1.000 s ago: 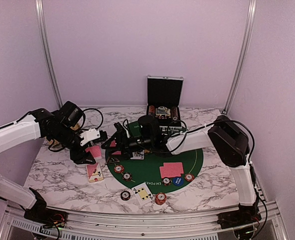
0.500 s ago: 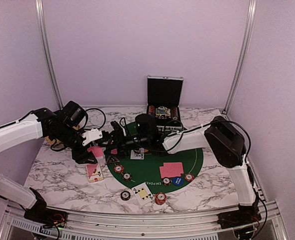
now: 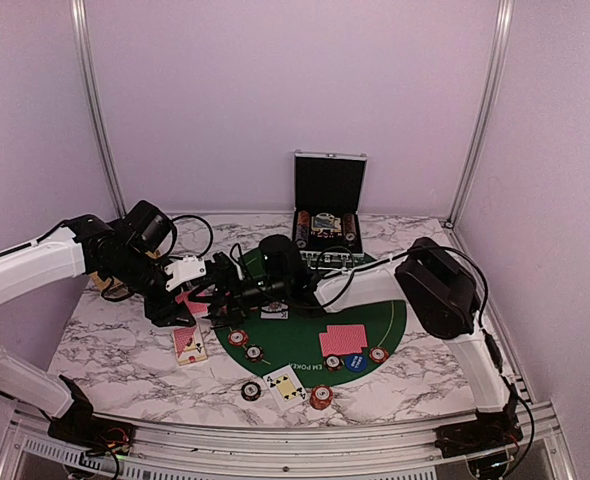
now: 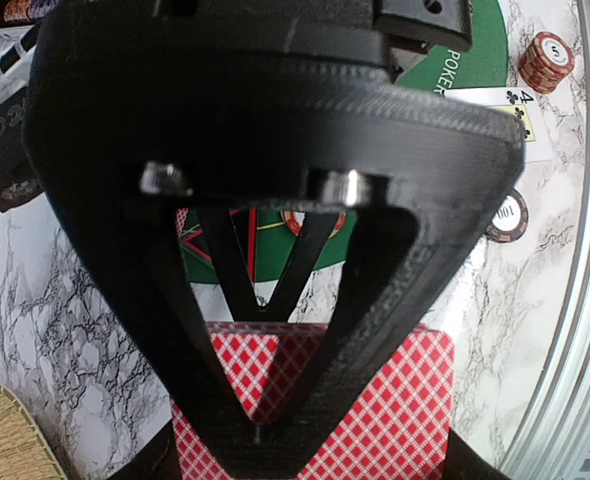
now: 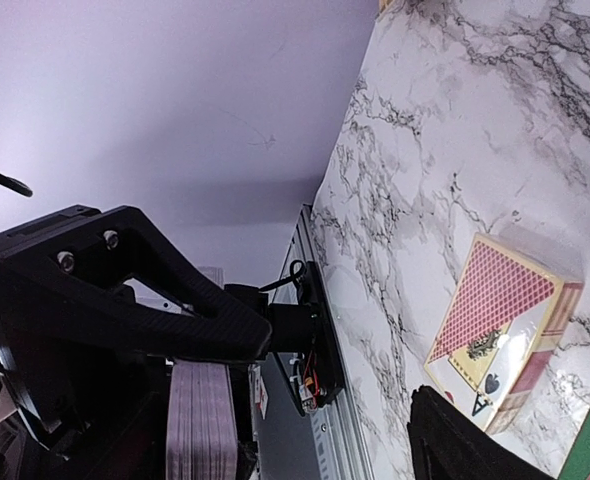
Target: Distribute texas hold em gaming equipment
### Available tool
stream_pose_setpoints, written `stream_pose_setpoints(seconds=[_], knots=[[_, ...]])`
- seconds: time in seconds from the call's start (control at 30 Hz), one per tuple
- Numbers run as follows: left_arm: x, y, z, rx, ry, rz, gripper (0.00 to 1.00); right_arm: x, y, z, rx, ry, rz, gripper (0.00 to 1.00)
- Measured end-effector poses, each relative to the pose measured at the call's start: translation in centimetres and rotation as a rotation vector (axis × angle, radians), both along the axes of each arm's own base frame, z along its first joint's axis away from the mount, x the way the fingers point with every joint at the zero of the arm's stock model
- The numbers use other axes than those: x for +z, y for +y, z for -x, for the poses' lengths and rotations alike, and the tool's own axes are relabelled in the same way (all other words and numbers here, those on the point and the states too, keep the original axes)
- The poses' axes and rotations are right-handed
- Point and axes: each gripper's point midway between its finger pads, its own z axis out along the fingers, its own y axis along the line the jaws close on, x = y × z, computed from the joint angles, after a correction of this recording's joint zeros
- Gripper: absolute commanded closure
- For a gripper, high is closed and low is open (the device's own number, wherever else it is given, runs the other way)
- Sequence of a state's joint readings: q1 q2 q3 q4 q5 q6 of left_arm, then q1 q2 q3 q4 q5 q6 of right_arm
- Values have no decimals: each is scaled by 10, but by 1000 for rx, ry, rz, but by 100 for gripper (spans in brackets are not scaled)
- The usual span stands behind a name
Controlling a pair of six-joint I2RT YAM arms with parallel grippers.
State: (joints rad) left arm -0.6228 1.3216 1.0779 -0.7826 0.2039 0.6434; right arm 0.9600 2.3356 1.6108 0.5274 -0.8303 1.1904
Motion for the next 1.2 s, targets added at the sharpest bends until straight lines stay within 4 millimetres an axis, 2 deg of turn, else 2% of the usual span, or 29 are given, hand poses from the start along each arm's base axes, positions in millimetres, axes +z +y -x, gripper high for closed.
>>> stream_pose_setpoints(seconds=[0.3, 0.63, 0.8, 1.2], knots=[[-2, -1, 1, -5, 2, -10, 100, -1, 12, -2, 3, 23, -15, 20], [-3, -1, 1, -6, 3, -10, 100, -2, 13, -2, 5, 28, -6, 29], [-3, -1, 2, -6, 7, -14, 100, -5, 9, -7, -3, 25, -5, 33], [-3, 0, 2, -4, 5, -19, 100, 3, -6, -11, -19, 11, 1, 50]])
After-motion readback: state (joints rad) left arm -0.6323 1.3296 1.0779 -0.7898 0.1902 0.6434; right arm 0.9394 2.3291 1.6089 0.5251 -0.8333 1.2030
